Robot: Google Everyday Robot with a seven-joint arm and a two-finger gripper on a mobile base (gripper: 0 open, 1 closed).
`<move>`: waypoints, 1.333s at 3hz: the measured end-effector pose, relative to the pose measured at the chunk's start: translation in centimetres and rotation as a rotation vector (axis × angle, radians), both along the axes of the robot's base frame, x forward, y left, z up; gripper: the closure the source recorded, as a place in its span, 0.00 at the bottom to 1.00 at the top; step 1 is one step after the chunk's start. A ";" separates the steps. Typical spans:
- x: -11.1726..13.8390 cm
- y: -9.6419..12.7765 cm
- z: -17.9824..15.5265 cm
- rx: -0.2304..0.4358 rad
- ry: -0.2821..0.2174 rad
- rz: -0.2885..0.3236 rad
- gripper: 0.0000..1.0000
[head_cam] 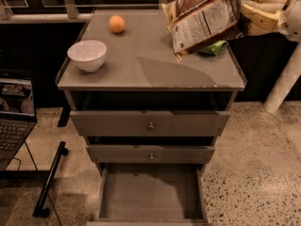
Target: Pick brown chip bag from bottom drawer and place on counter
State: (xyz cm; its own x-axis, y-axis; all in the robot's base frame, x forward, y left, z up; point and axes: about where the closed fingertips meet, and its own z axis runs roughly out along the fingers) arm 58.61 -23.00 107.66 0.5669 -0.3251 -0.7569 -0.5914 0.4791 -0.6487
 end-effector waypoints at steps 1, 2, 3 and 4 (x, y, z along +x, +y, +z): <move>3.4 -1.3 -0.7 0.063 0.001 -0.065 1.00; 6.1 -2.3 -2.4 0.110 0.020 -0.130 1.00; 8.2 -3.7 -5.3 0.151 0.066 -0.206 1.00; 10.3 -3.9 -9.6 0.152 0.153 -0.261 1.00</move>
Offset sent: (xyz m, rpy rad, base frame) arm 0.0944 -0.0446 -0.0471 0.1683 0.0463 -0.2260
